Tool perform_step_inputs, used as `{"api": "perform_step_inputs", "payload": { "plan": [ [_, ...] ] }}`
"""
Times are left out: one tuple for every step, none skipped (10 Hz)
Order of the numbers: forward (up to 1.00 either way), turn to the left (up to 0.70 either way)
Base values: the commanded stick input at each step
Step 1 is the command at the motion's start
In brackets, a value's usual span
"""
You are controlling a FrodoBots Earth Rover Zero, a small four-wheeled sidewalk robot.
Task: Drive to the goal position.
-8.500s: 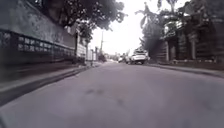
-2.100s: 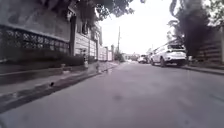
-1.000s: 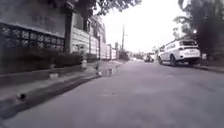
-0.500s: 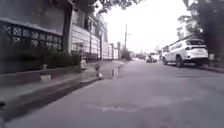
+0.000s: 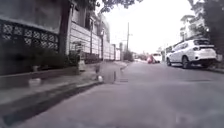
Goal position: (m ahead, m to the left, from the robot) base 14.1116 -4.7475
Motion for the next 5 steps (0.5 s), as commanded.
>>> {"api": "perform_step_inputs", "payload": {
  "plan": [
    [1.0, -0.1],
    [1.0, -0.18],
    [1.0, -0.37],
    [1.0, -0.4],
    [1.0, -0.4]
  ]
}}
